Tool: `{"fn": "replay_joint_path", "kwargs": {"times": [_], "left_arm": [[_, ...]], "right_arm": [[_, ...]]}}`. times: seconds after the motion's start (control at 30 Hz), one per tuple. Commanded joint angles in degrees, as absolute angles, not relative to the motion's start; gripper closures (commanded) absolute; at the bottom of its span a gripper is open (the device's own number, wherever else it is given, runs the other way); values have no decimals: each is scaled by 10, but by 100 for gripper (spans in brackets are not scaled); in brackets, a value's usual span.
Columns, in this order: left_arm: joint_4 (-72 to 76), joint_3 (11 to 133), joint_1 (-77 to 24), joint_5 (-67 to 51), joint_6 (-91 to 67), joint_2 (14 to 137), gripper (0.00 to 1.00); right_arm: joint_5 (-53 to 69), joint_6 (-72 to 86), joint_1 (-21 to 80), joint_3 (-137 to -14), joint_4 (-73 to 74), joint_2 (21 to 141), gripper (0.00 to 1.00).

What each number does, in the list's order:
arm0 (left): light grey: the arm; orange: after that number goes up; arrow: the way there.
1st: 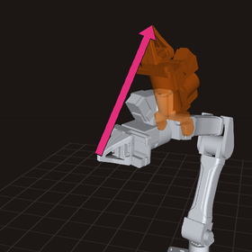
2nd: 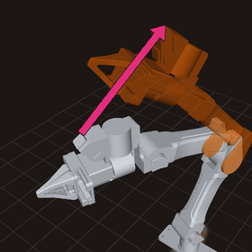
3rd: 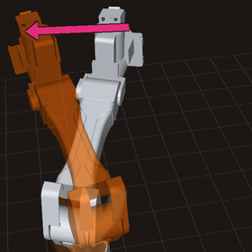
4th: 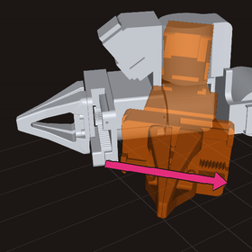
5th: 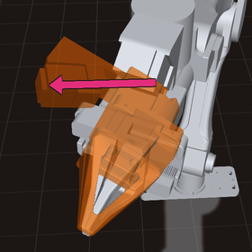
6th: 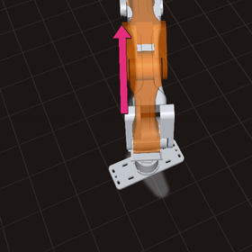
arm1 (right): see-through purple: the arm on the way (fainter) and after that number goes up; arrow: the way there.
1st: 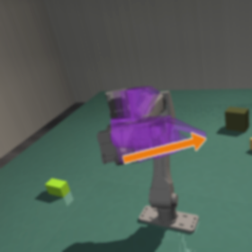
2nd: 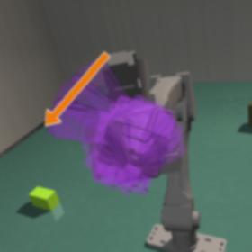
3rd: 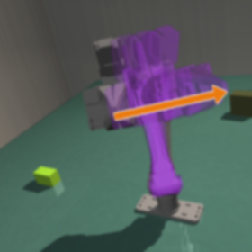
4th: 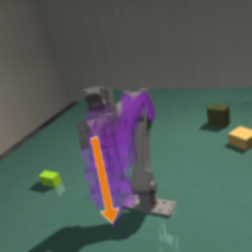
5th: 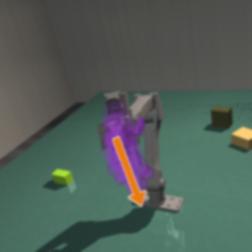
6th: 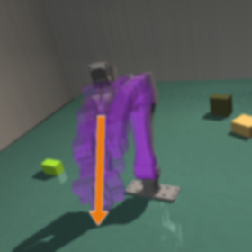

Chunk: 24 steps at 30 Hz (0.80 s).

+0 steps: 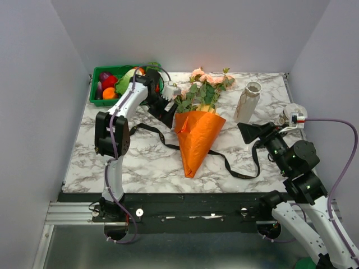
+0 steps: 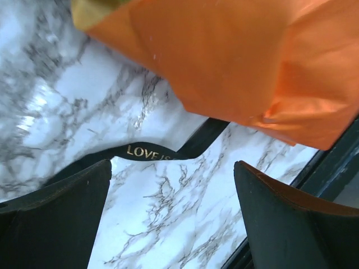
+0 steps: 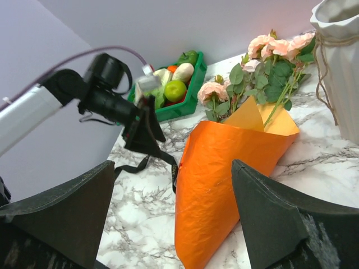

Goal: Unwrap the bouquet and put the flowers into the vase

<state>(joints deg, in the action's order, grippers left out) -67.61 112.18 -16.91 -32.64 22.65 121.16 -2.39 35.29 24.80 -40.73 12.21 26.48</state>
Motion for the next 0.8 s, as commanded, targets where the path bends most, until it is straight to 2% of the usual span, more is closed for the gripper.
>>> {"fn": "replay_joint_path", "kwargs": {"times": [0.0,0.17,0.43,0.77], "left_arm": [[-593,1044,-204,-208,220,1195,1],[-538,1008,-232,-151,194,1199,1],[-512,1020,-309,-141,159,1185,1],[-551,1082,-349,-327,143,1140,1]], "right_arm": [[-37,342,251,-416,134,255,8],[-37,344,251,-415,136,251,8],[-40,350,251,-413,137,244,9],[-44,354,251,-415,147,227,9]]}}
